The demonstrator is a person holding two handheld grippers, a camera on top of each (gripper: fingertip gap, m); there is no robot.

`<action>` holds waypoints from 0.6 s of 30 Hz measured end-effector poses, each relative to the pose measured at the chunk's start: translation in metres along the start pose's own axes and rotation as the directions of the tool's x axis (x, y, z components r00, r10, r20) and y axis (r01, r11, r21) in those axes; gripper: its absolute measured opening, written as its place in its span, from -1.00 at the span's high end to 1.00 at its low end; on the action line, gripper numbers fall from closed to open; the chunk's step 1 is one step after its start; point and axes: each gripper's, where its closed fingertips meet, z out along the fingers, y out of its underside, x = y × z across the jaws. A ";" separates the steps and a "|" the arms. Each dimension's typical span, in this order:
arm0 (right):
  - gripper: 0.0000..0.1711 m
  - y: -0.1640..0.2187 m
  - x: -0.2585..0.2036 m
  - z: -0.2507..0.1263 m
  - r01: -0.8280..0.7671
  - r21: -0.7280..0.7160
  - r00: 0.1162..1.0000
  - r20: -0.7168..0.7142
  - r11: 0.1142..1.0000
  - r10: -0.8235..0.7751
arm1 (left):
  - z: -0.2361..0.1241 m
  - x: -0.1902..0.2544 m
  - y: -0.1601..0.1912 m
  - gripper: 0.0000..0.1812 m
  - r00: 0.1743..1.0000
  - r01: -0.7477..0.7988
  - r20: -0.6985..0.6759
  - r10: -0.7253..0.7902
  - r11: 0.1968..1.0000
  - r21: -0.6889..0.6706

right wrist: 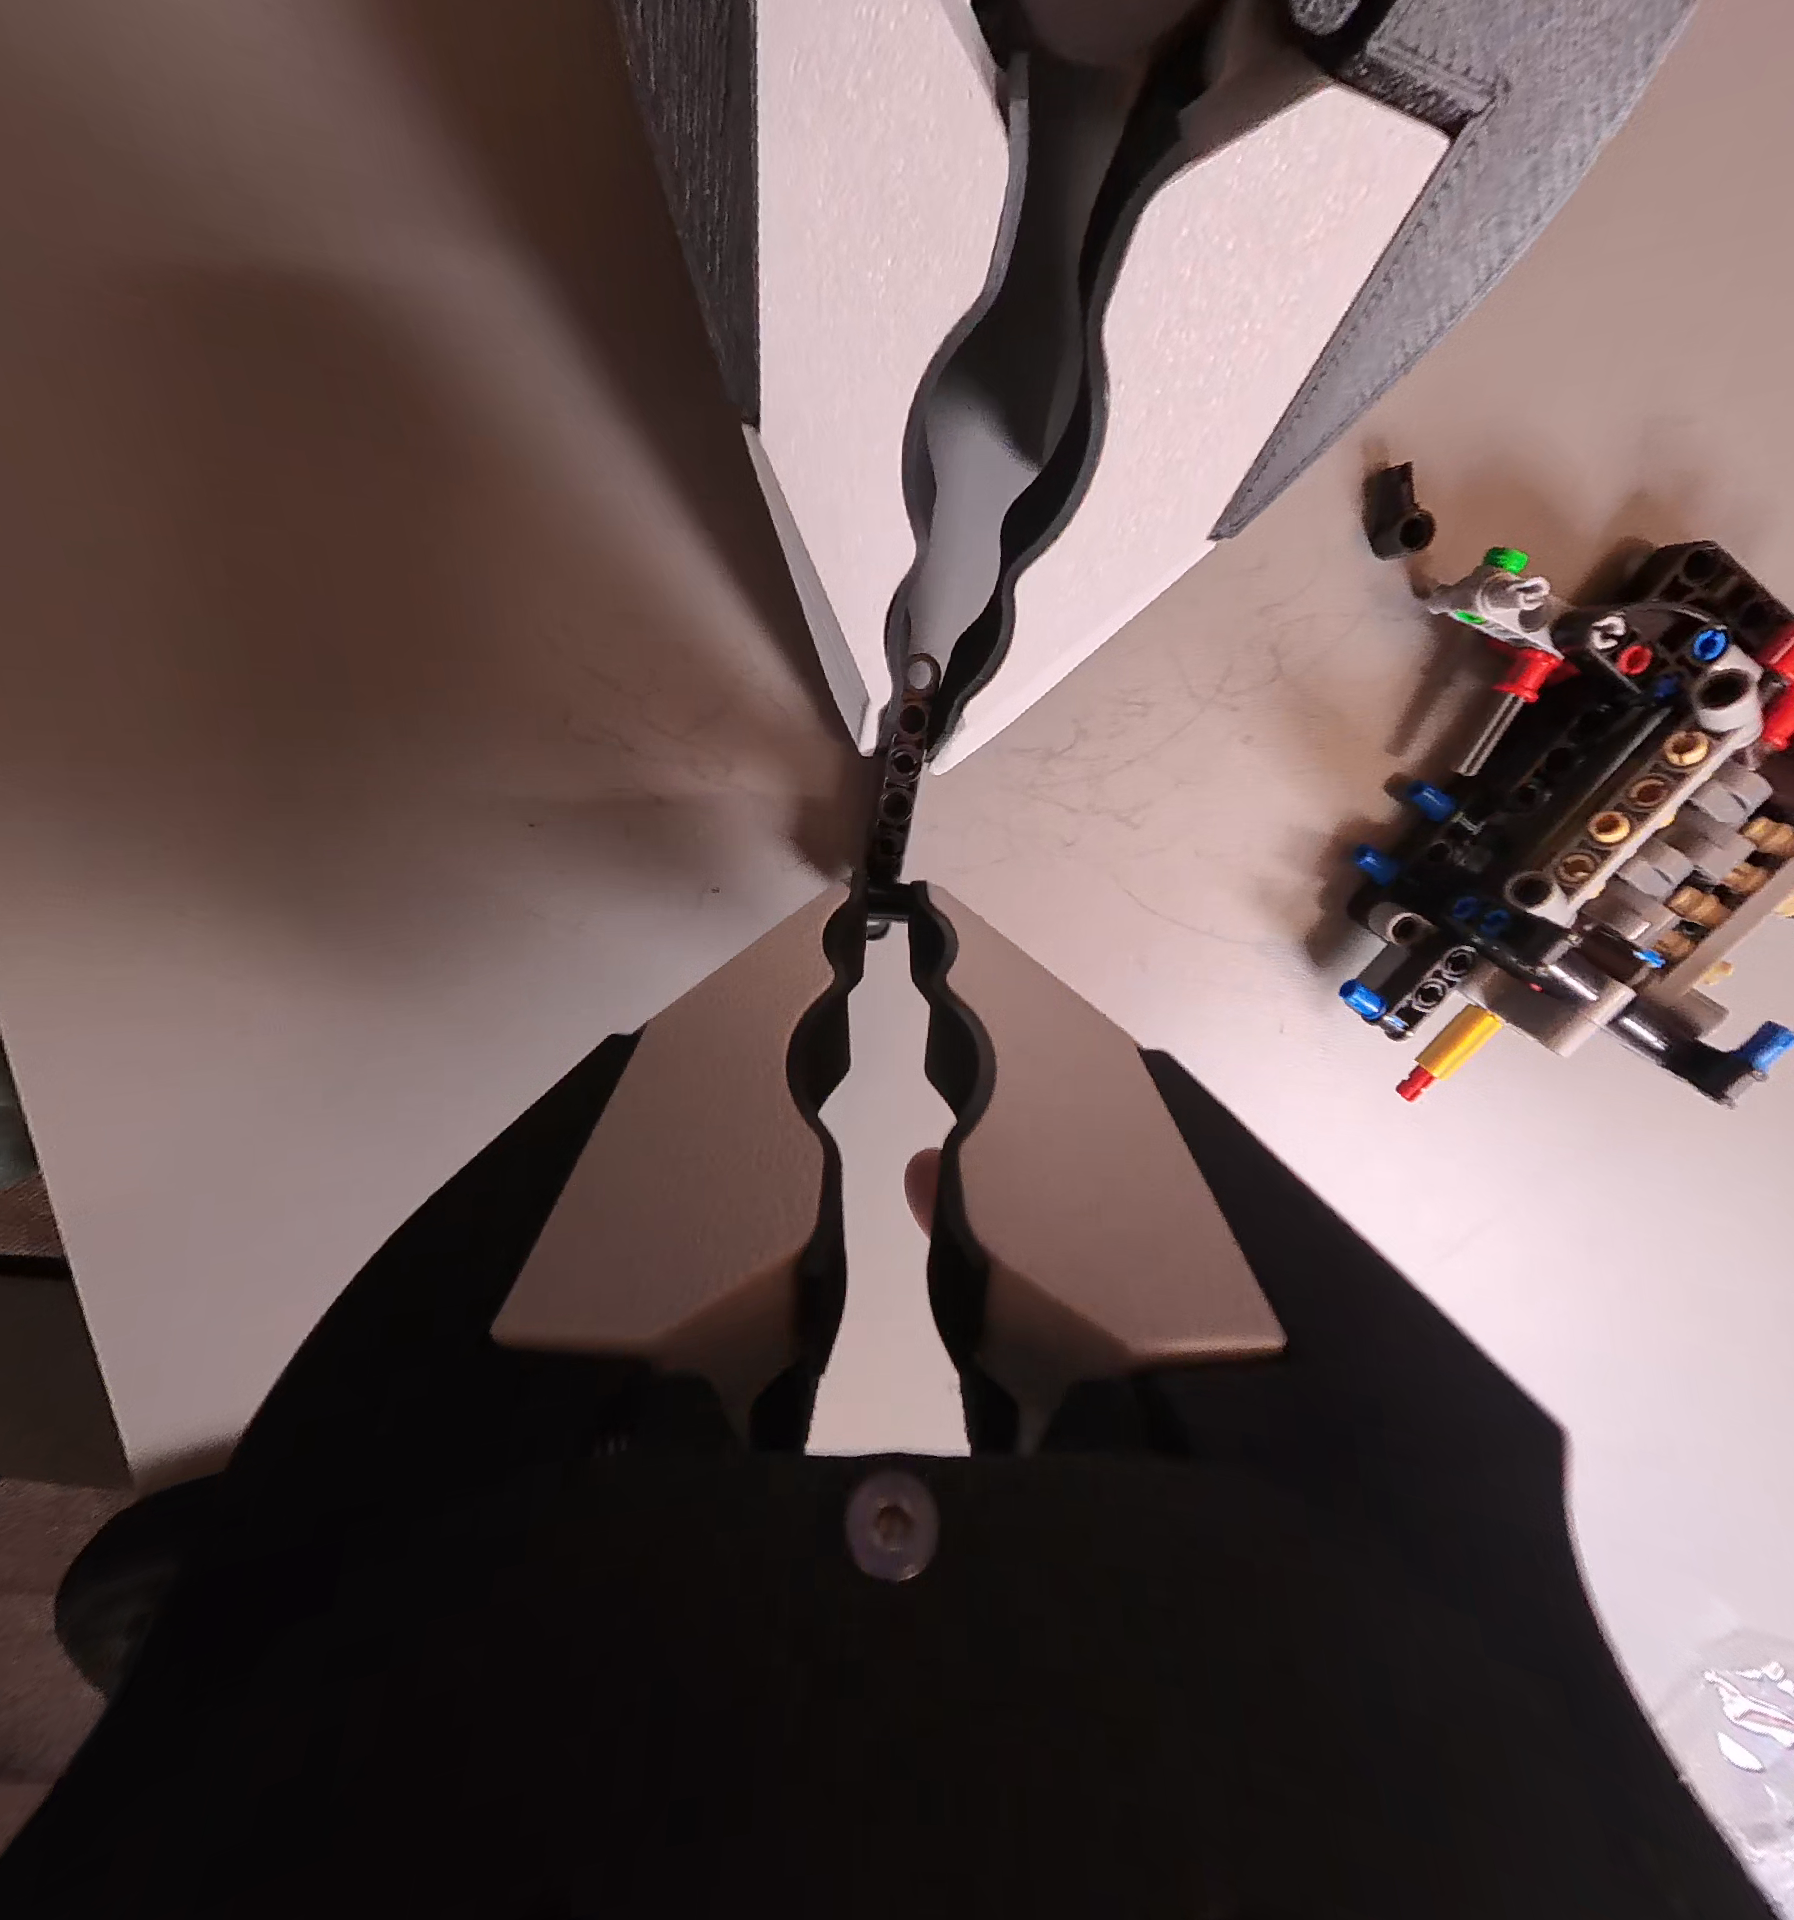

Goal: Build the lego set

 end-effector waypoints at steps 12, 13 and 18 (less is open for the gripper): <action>0.94 0.006 -0.001 0.000 -0.069 -0.072 0.997 -0.037 0.995 0.067 | 0.004 -0.002 -0.003 0.93 1.000 -0.001 -0.018 0.001 1.000 -0.002; 0.94 0.007 -0.001 0.000 -0.083 -0.078 0.996 -0.042 0.994 0.080 | 0.005 -0.003 -0.003 0.93 1.000 -0.016 -0.022 0.016 1.000 -0.003; 0.94 0.009 0.000 0.000 -0.156 -0.090 0.987 -0.056 0.984 0.152 | 0.006 -0.005 -0.004 0.93 0.997 -0.043 -0.060 0.043 0.999 -0.004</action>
